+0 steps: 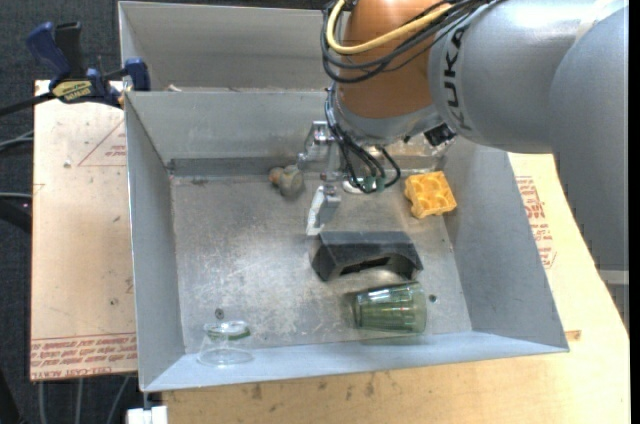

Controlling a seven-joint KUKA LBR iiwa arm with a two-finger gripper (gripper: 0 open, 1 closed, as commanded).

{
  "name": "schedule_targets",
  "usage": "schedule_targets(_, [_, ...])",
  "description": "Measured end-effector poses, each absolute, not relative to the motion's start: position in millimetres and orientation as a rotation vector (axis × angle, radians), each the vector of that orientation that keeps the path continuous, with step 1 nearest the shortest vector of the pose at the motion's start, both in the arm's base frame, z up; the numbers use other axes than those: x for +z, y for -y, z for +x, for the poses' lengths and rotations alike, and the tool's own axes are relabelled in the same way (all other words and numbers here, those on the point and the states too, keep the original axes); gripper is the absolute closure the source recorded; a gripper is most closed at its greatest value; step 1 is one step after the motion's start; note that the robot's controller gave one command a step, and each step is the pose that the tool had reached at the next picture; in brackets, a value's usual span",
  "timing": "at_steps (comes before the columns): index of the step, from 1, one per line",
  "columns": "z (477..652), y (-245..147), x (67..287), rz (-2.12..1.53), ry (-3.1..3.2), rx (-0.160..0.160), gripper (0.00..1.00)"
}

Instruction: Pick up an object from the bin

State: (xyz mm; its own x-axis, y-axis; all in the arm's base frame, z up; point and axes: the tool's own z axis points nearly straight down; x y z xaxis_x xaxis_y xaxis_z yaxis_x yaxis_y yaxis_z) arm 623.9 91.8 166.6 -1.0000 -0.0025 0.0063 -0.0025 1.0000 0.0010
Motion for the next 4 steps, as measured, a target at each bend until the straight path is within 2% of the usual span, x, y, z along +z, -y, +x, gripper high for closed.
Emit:
schedule_targets(2, [625.0,-91.3,171.1,0.003,3.143,-0.002,0.0])
schedule_targets(3, [604.6,-83.7,205.1,0.235,3.124,-0.001,0.0])
schedule_targets(4, [593.8,-81.2,225.9,0.353,3.138,-0.001,0.0])
